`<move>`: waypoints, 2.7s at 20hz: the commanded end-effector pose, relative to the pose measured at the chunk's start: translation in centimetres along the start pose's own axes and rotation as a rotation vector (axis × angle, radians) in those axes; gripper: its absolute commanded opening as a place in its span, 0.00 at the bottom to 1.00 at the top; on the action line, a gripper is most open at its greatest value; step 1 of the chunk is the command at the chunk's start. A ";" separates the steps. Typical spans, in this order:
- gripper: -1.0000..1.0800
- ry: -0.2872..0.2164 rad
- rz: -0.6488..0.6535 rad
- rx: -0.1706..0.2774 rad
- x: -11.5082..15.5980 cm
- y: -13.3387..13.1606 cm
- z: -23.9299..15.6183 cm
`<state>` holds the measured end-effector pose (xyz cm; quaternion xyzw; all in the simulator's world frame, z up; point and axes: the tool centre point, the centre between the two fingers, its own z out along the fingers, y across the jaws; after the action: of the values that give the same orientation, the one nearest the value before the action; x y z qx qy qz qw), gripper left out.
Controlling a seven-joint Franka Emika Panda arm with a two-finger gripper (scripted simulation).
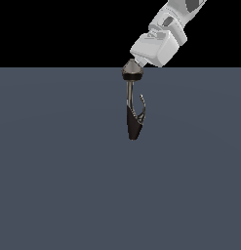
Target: Turn on the faucet by rotating a designated handle.
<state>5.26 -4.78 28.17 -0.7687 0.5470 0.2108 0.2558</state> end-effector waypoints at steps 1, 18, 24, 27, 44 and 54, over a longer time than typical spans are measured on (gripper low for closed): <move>0.00 -0.023 0.083 0.023 2.5 -0.4 1.2; 0.00 -0.098 0.354 0.099 10.6 -1.1 5.3; 0.00 -0.098 0.354 0.099 10.4 -0.9 5.4; 0.00 -0.098 0.354 0.099 9.9 -0.3 5.4; 0.00 -0.091 0.360 0.107 8.3 2.7 5.5; 0.00 -0.095 0.356 0.102 8.0 6.2 5.9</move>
<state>2.85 -8.19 18.42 -0.6390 0.6685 0.2539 0.2834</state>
